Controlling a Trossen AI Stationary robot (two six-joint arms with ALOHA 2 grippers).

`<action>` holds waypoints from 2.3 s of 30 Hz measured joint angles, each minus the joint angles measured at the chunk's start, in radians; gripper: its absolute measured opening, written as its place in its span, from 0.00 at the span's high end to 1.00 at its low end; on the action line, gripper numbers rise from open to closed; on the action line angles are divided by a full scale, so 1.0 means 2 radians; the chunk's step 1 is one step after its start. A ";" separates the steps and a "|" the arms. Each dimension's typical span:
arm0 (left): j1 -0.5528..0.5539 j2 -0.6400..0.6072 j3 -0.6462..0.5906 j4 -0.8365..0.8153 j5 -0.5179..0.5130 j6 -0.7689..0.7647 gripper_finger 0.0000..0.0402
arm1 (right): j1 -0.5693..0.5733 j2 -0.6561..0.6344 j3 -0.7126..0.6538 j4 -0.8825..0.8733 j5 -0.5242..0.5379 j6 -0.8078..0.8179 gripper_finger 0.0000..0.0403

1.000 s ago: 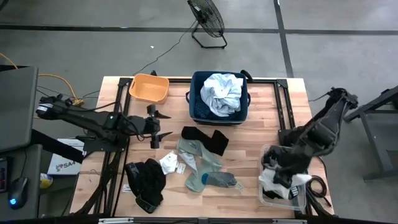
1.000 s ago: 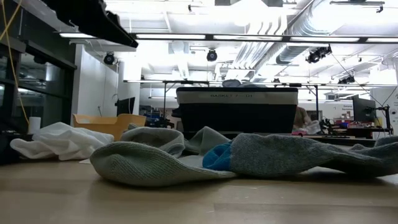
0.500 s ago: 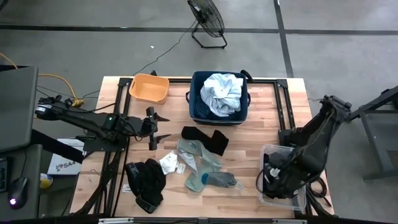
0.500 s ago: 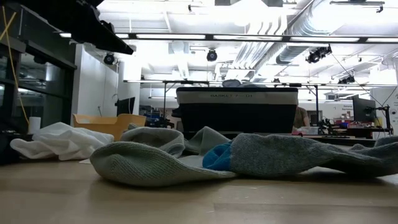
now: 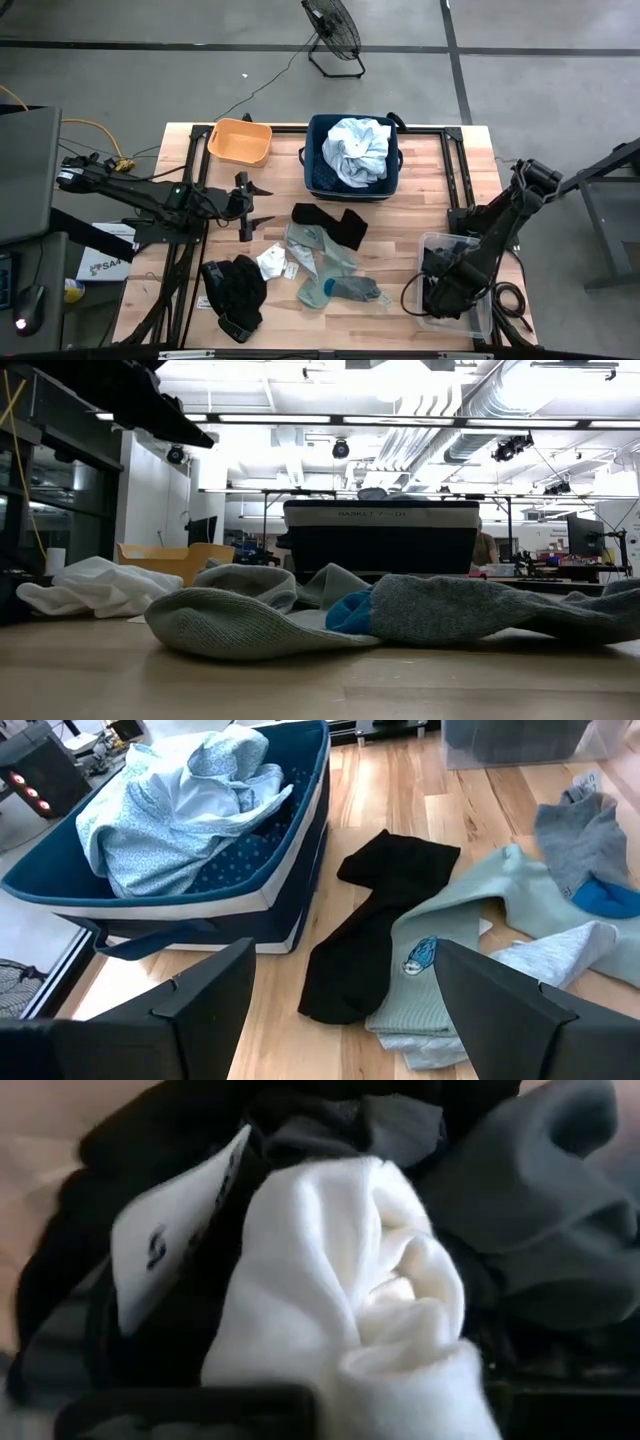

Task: Pick & Place Cloths
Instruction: Put the white boxer shorts into the transparent bin

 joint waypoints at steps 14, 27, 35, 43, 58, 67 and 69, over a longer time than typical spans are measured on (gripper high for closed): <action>0.000 0.000 0.000 -0.004 0.000 -0.008 0.25 | 0.000 -0.003 -0.050 0.064 0.034 -0.070 0.90; 0.000 0.000 0.000 -0.005 0.000 -0.008 0.25 | -0.003 -0.077 -0.044 0.058 0.020 -0.090 0.55; 0.000 0.000 0.000 -0.004 0.000 -0.008 0.25 | -0.003 -0.145 -0.043 0.054 -0.071 -0.060 0.35; 0.000 0.000 0.000 -0.005 0.000 -0.008 0.25 | -0.003 -0.205 -0.042 0.054 -0.030 -0.051 0.35; 0.000 0.000 0.000 -0.005 0.000 -0.010 0.25 | -0.003 -0.264 -0.041 0.126 -0.021 -0.018 0.35; 0.000 0.000 0.000 -0.005 0.000 -0.013 0.25 | -0.003 -0.304 -0.041 0.141 -0.023 0.042 0.35; 0.000 0.000 0.000 -0.006 0.000 -0.013 0.25 | -0.003 -0.310 -0.041 0.141 -0.025 0.060 0.35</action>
